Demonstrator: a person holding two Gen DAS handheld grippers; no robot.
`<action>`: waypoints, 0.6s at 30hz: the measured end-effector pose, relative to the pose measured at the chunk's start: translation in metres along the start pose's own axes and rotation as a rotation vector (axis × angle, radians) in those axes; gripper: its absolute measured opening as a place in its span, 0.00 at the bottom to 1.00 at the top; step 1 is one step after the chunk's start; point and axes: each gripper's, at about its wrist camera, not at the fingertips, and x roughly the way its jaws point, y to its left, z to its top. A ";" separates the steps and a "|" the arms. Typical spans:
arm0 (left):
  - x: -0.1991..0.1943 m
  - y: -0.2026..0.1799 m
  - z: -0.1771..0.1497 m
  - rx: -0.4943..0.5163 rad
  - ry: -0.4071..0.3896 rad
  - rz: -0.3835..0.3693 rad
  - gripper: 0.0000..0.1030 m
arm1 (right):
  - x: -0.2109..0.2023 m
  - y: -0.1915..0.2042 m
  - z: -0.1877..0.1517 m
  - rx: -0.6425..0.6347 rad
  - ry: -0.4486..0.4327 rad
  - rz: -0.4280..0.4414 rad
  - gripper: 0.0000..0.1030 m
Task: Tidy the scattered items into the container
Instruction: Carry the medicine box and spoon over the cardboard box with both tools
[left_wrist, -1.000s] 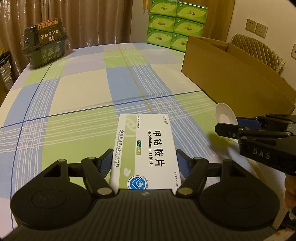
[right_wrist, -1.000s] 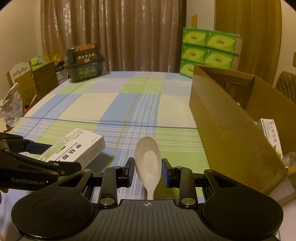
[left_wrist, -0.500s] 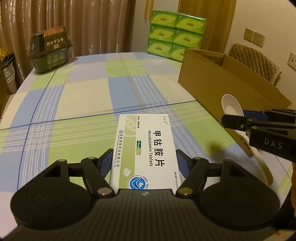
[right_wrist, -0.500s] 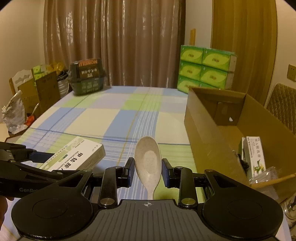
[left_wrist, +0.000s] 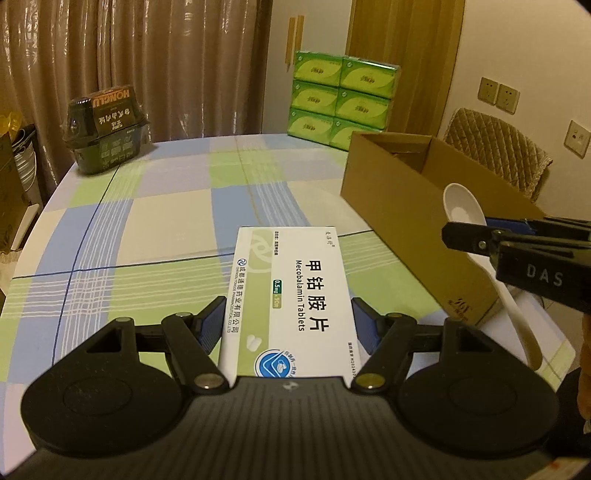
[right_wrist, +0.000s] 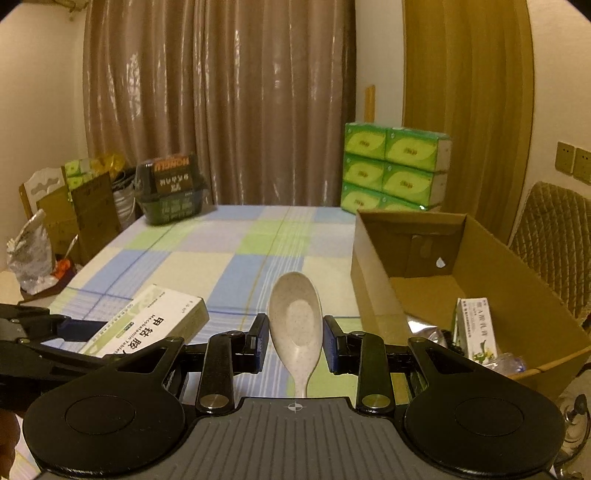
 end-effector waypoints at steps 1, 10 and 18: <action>-0.003 -0.003 0.001 0.000 -0.004 -0.002 0.65 | -0.002 -0.002 0.001 0.004 -0.003 0.000 0.27; -0.021 -0.030 0.013 0.016 -0.031 -0.019 0.65 | -0.023 -0.021 0.014 0.038 -0.037 -0.009 0.27; -0.026 -0.061 0.024 0.049 -0.041 -0.040 0.65 | -0.038 -0.046 0.021 0.071 -0.054 -0.034 0.27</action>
